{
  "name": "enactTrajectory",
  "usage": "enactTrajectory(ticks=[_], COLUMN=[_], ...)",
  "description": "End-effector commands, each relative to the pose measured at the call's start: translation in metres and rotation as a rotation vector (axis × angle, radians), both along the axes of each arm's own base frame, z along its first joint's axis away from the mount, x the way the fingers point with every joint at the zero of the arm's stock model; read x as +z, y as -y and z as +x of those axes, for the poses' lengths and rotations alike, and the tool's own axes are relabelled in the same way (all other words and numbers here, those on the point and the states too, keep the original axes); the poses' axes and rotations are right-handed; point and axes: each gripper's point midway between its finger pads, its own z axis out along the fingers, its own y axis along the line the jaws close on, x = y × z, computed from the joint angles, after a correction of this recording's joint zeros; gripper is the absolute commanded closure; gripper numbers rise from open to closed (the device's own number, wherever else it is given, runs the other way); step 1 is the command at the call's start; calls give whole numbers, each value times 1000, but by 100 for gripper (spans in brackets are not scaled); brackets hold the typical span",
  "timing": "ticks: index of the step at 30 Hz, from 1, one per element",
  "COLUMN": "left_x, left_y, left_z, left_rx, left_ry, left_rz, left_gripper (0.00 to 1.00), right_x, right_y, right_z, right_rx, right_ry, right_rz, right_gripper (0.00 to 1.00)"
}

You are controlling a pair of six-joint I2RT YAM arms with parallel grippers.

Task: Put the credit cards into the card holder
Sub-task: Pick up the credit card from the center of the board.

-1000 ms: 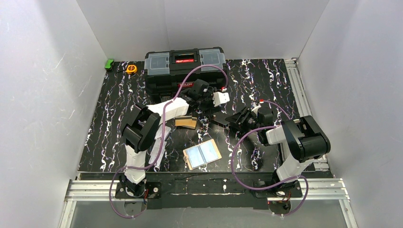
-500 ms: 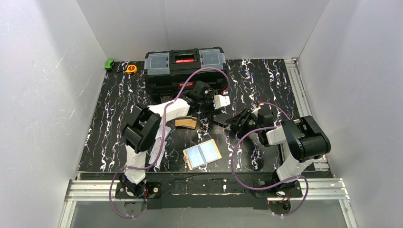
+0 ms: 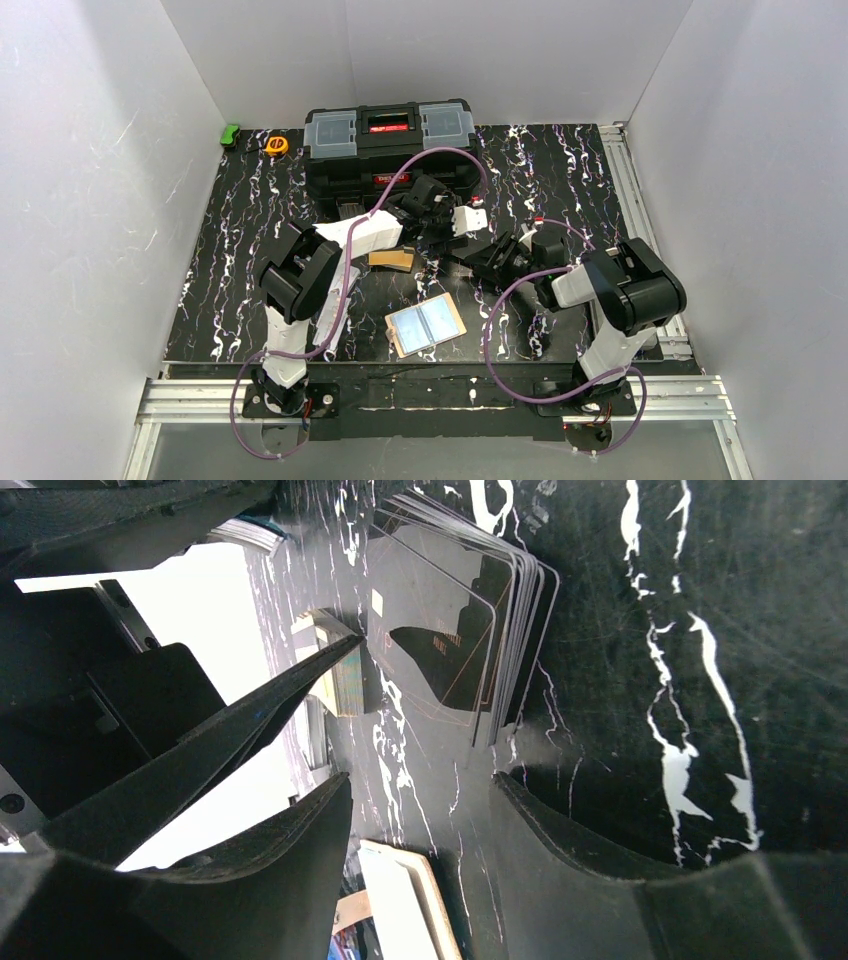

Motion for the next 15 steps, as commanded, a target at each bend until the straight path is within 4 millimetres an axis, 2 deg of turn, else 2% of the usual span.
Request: enactTrajectory(ticks=[1, 11, 15], left_x=[-5, -5, 7], left_y=[-1, -4, -7], left_z=[-14, -27, -29], left_rx=[-23, -36, -37], left_ry=[-52, -94, -93], left_rz=[4, 1, -11], left_gripper=[36, 36, 36], right_x=[16, 14, 13], right_y=[-9, -10, -9], right_z=[14, 23, 25], right_rx=[-3, -47, -58], right_ry=[54, 56, 51], right_rz=[42, 46, 37], right_gripper=[40, 44, 46])
